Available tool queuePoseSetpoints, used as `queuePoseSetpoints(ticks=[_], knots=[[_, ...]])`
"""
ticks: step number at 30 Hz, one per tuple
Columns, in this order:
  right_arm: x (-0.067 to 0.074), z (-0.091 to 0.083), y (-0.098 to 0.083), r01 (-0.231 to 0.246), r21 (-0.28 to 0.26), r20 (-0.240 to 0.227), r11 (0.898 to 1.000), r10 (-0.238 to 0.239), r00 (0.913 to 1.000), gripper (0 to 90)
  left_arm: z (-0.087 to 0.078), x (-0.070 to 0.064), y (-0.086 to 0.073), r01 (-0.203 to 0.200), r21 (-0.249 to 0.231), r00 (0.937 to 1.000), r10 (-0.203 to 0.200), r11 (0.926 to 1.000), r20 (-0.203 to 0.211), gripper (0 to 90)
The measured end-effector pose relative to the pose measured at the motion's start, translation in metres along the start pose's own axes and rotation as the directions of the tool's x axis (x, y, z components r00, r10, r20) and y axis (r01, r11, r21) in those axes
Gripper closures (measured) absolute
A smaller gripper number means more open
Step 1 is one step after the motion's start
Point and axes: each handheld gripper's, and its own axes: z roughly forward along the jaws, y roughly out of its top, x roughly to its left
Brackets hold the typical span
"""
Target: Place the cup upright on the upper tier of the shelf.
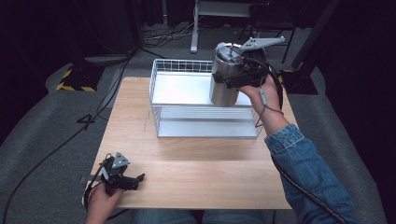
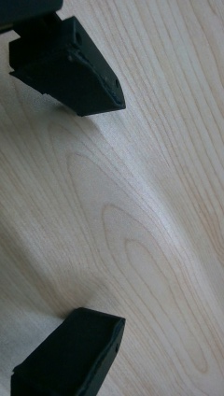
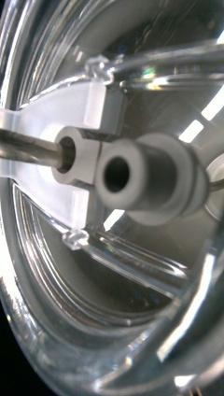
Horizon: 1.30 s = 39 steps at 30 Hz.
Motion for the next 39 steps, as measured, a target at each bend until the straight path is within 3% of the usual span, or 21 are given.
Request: queuePoseSetpoints(ticks=[7, 17, 26, 39], knots=[[-0.019, 0.023, 0.005, -0.025, 0.001, 0.031, 1.000, 0.025, 0.9992, 3.8, 0.000, 0.000, 0.000, 0.006, -0.002, 1.0000, -0.006, 1.0000, -0.002, 1.3], [-0.035, 0.041, 0.002, -0.064, -0.006, 0.056, 0.998, 0.064, 0.9964, 3.7, 0.000, 0.000, 0.000, 0.003, -0.003, 1.0000, -0.003, 1.0000, 0.002, 1.3], [-0.040, 0.048, -0.005, -0.083, 0.006, 0.060, 0.997, 0.082, 0.9948, 3.7, 0.000, 0.000, 0.000, 0.003, -0.003, 1.0000, -0.003, 1.0000, 0.002, 1.2], [-0.039, 0.050, -0.010, -0.055, -0.015, 0.059, 0.998, 0.056, 0.9967, 3.4, 0.000, 0.000, 0.000, 0.002, -0.003, 1.0000, -0.002, 1.0000, 0.001, 1.2]])
